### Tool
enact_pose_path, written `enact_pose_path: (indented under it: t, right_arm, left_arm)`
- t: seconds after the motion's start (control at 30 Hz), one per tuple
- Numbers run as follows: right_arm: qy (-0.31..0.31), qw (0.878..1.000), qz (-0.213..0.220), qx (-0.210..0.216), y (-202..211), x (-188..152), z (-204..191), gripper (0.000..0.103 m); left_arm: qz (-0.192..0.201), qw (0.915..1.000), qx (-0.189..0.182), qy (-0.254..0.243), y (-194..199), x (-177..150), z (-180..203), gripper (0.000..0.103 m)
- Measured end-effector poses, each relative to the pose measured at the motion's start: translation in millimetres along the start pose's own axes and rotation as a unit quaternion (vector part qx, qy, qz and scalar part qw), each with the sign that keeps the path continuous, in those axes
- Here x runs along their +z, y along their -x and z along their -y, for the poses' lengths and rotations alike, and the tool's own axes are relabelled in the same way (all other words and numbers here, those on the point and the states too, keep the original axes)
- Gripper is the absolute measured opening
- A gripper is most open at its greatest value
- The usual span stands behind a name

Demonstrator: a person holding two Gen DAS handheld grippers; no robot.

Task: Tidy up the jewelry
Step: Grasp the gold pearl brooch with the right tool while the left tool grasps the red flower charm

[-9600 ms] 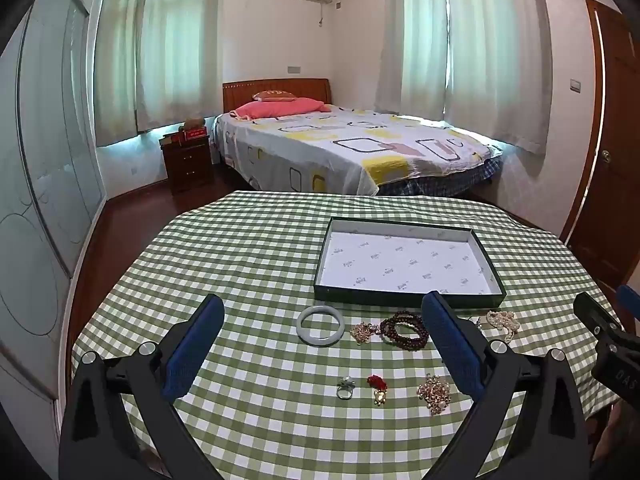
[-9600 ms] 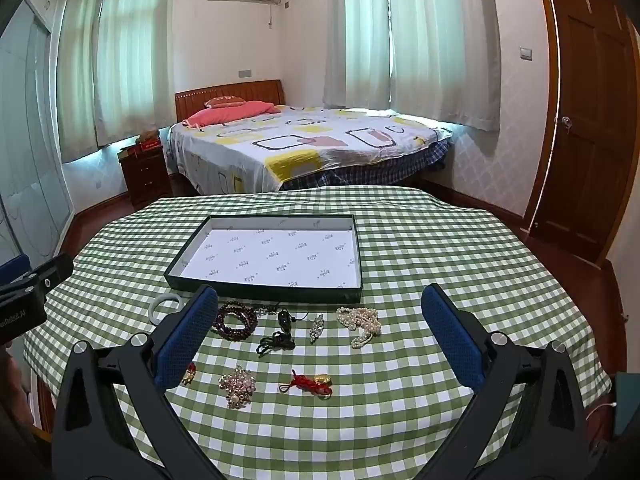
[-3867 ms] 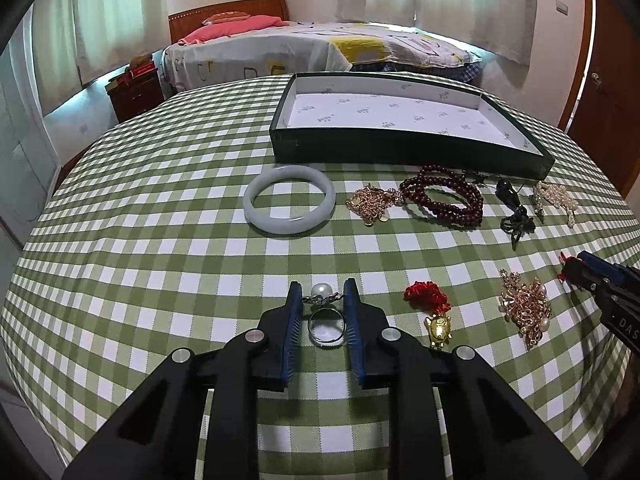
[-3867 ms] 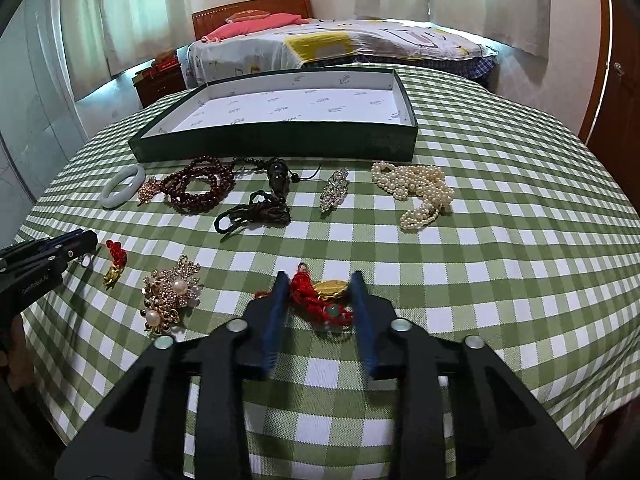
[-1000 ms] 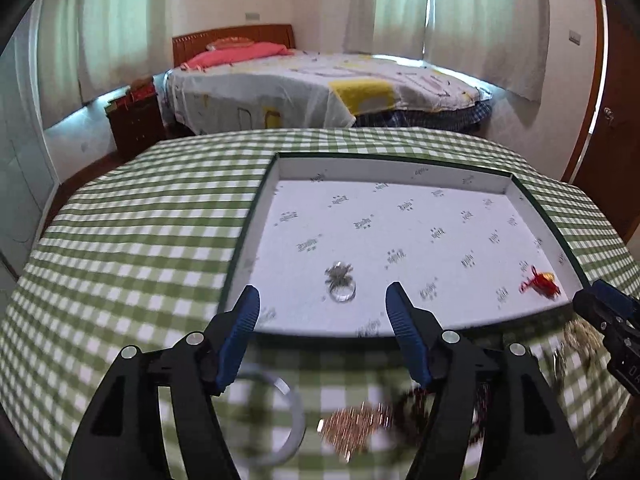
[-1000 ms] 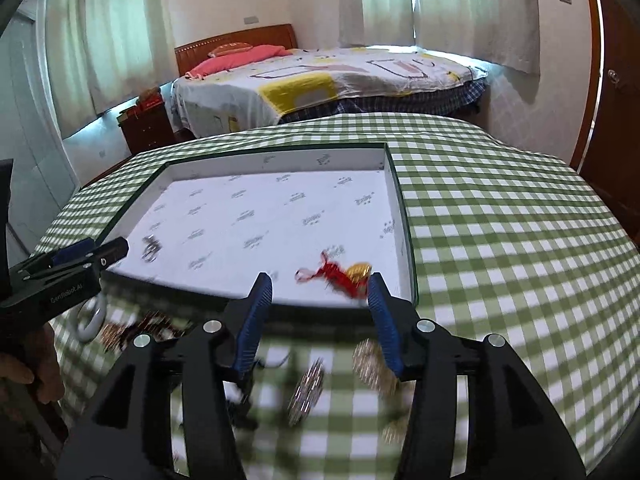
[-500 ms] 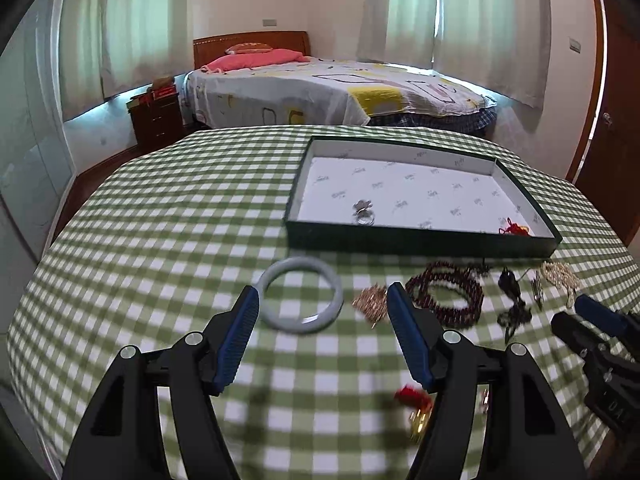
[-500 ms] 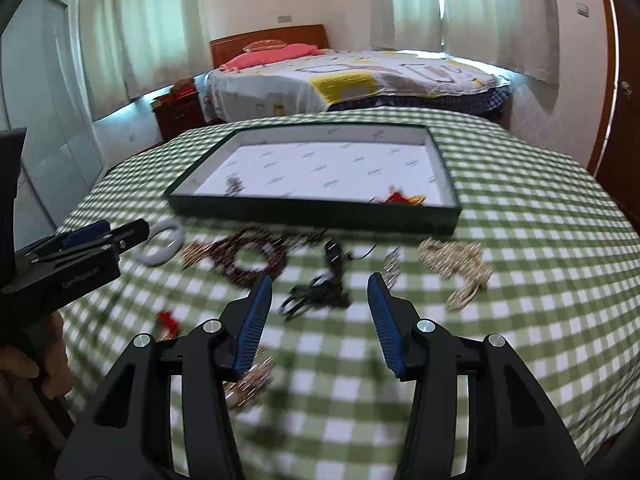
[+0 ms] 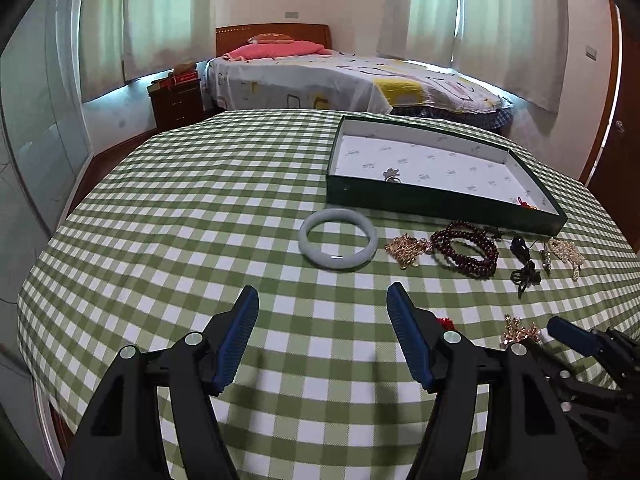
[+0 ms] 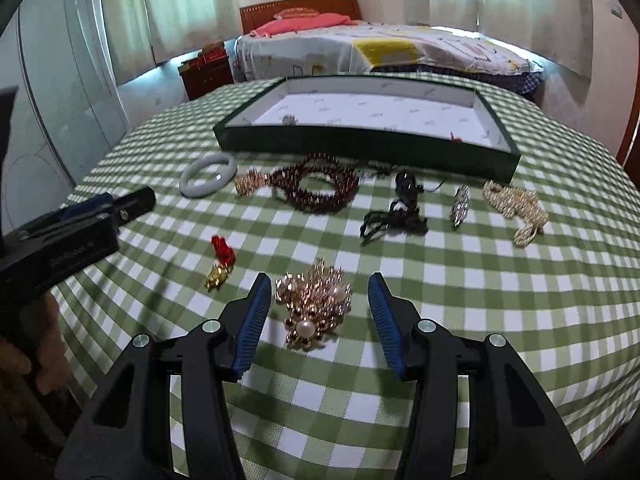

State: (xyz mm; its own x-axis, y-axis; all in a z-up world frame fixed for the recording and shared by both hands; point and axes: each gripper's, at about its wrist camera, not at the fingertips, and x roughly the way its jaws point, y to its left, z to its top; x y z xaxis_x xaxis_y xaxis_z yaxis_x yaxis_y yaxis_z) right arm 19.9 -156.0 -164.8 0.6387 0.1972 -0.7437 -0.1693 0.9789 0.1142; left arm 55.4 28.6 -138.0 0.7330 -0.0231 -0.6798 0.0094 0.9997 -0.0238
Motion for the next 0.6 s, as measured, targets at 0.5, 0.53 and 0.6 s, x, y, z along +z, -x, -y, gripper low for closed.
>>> enact_pose_path:
  t: [0.5, 0.53, 0.6]
  right_arm:
    - [0.021, 1.000, -0.007, -0.015, -3.7, -3.9, -0.8, 0.033]
    - [0.018, 1.000, -0.006, -0.014, -3.1, -3.6, 0.7, 0.033]
    - [0.015, 1.000, -0.004, -0.014, -1.8, -3.0, 2.9, 0.033]
  left_arm:
    - [-0.016, 0.9998, -0.001, -0.008, -5.3, -8.0, 6.2, 0.065]
    - [-0.017, 0.9998, -0.003, -0.009, -5.6, -8.4, 6.9, 0.065]
    - [-0.018, 0.9998, -0.005, -0.010, -6.2, -8.9, 9.1, 0.065]
